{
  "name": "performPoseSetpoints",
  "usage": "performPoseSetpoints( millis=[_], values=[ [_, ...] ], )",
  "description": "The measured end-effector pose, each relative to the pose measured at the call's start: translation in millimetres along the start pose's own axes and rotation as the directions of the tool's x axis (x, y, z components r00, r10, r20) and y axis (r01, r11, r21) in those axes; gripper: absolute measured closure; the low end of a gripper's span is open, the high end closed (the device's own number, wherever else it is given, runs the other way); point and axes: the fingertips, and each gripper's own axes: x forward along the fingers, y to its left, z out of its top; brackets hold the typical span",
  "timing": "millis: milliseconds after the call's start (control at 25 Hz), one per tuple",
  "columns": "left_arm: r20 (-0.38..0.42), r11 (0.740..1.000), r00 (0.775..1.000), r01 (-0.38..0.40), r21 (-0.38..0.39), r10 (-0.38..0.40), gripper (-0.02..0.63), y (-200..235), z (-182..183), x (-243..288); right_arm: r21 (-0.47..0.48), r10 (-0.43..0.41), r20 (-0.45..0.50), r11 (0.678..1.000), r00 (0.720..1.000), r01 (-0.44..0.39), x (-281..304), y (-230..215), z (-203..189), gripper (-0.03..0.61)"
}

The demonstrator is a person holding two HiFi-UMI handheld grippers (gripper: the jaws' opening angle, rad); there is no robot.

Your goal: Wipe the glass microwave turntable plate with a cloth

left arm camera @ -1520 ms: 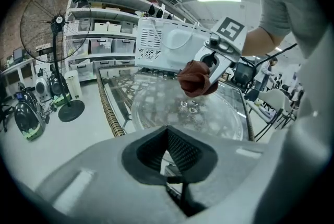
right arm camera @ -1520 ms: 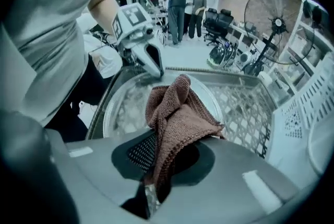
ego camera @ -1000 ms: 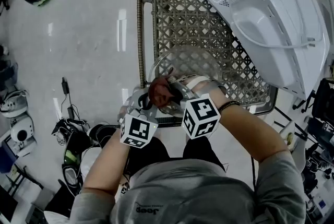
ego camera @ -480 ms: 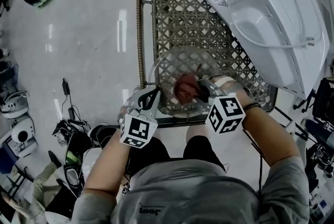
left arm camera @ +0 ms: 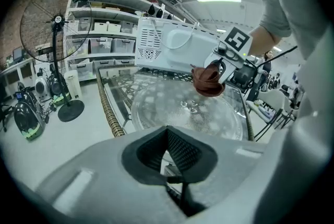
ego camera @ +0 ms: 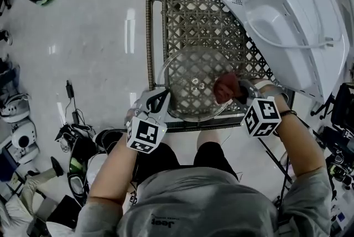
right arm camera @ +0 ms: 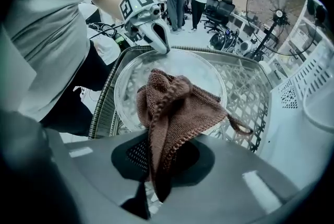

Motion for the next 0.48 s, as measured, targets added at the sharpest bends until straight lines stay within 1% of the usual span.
performPoseSetpoints(
  millis=[120, 160, 240, 360, 440, 480],
  values=[
    [0.002, 1.0, 1.0, -0.001, 0.0, 0.001, 0.614, 0.1, -0.4, -0.9, -0.05, -0.012, 0.008, 0.999, 1.0, 0.013, 1.3, 2.9, 10.3, 0.515],
    [0.003, 1.0, 1.0, -0.001, 0.001, 0.001, 0.614, -0.2, -0.5, -0.9, -0.07, -0.012, 0.034, 0.997, 0.999, 0.015, 1.8, 6.6, 19.7, 0.515],
    [0.005, 1.0, 1.0, -0.003, 0.003, 0.003, 0.614, -0.5, -0.7, -0.9, -0.103, 0.004, 0.123, 0.995, 0.992, 0.009, 4.8, 19.5, 51.8, 0.515],
    [0.004, 1.0, 1.0, -0.004, 0.005, 0.004, 0.614, 0.2, -0.1, -0.6, -0.148, 0.049, 0.274, 0.989, 0.961, -0.008, 14.4, 44.9, 116.2, 0.515],
    [0.004, 1.0, 1.0, 0.0, 0.002, 0.0, 0.614, 0.5, 0.0, -0.4, -0.178, 0.074, 0.341, 0.984, 0.937, -0.012, 23.7, 59.3, 153.8, 0.515],
    [0.003, 1.0, 1.0, 0.002, -0.001, -0.002, 0.614, 0.3, -0.5, -0.4, -0.195, 0.081, 0.359, 0.981, 0.93, -0.01, 29.2, 65.1, 168.2, 0.515]
  ],
)
